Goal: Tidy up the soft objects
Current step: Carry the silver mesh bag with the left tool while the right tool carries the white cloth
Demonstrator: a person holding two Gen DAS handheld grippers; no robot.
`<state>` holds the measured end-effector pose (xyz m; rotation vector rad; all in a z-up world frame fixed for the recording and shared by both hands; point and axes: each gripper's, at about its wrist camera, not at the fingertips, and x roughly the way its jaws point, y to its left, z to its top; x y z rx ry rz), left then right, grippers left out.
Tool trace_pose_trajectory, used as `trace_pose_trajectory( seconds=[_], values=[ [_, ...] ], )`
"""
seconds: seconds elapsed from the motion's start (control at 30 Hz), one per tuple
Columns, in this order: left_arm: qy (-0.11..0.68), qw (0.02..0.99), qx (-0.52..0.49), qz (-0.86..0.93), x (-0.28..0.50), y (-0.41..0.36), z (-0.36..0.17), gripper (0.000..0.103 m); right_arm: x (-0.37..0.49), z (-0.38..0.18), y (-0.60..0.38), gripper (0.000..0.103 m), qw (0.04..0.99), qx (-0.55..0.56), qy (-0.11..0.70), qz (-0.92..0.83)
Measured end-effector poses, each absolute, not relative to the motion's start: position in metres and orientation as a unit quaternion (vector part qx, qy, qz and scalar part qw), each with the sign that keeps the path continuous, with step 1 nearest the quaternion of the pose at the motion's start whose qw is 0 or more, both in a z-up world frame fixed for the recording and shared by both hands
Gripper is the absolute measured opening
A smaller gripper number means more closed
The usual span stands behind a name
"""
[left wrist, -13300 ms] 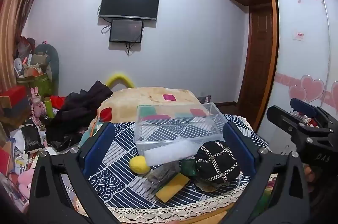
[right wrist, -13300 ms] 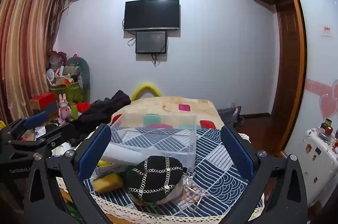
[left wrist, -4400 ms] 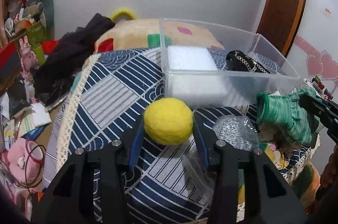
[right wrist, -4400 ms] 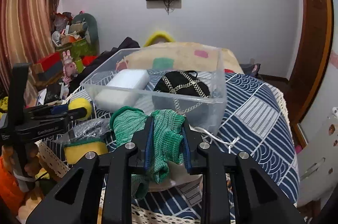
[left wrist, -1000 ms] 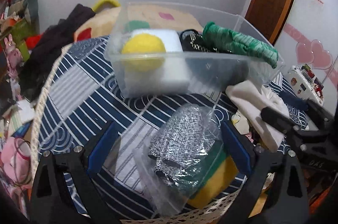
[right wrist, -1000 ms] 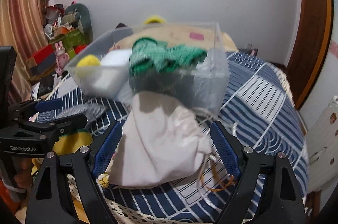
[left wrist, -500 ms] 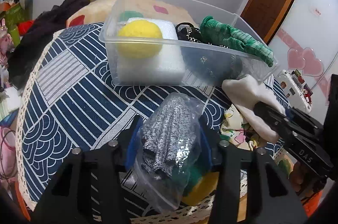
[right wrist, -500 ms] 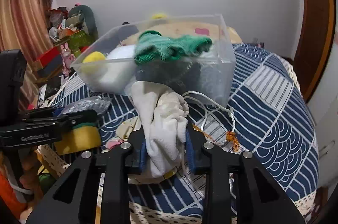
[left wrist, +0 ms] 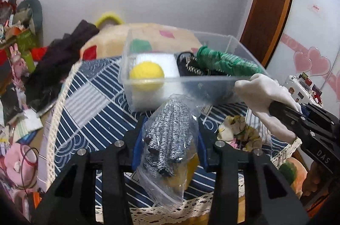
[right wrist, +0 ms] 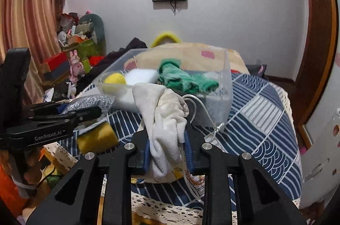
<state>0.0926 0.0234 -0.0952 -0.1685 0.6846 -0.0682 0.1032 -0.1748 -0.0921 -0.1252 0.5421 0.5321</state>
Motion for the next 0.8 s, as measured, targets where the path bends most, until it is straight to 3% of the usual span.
trace_pose_trajectory(
  seconds=[0.5, 0.8],
  values=[
    [0.254, 0.965, -0.054, -0.019, 0.091, 0.021, -0.040, 0.042, 0.105, -0.036, -0.183, 0.023, 0.954, -0.051, 0.166, 0.244],
    [0.244, 0.968, -0.053, -0.020, 0.123, 0.019, -0.027, 0.042, 0.134, -0.027, -0.165, 0.023, 0.959, -0.054, 0.151, 0.234]
  ],
)
